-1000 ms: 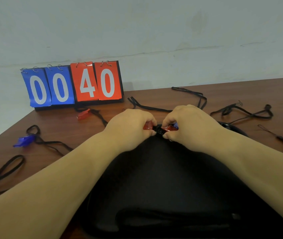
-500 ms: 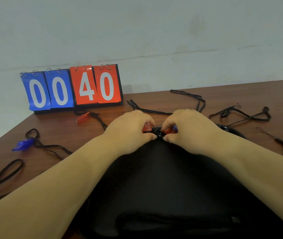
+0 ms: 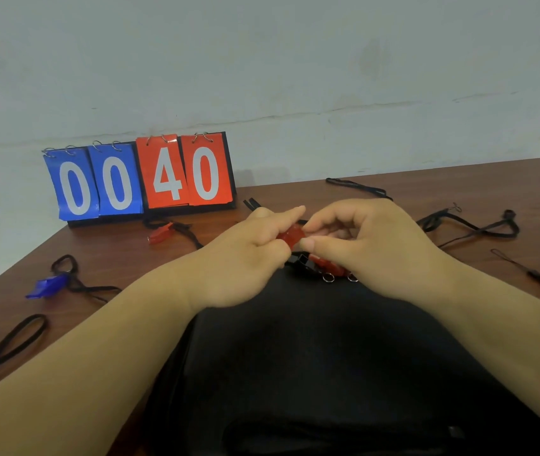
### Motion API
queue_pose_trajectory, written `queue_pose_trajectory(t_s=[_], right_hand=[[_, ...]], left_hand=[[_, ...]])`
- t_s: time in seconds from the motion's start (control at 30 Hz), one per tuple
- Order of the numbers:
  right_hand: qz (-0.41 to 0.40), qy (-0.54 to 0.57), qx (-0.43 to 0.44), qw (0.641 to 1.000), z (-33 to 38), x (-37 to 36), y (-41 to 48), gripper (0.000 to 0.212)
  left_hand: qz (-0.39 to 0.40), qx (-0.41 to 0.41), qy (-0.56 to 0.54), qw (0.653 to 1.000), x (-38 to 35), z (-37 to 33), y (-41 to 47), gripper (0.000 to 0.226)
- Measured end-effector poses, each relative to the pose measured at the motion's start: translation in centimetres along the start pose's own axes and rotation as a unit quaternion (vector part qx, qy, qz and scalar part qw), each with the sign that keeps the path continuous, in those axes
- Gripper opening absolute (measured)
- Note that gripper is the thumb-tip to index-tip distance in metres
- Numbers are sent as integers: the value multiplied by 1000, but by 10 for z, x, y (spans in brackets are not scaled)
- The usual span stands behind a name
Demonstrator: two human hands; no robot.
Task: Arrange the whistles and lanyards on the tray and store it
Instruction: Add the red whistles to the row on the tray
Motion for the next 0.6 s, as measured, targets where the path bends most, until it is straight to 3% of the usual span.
queue_pose_trajectory(t_s=[0.27,0.43,0.6], right_hand=[[-10,-23,-21,999,-5,2,2,4],[0,-12,-27,1000,-4,4,1,5],[-47,22,5,999,4,10,0,14]], left_hand=[[-37,-26,51,998,1,-7,-9,59],[-91,-29,-80,992,9,-6,-15,49],[-169,-21,-162,972,18,-4,-18,29]])
Point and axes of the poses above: each hand's wrist, its own y-axis towards the middle knuckle, its own x-axis out of the back of the hand, z = x × y, the point moved 5 cm from there along y, towards the middle knuckle, and after that the axes turned 9 degrees about x, right-handed, at the moved point
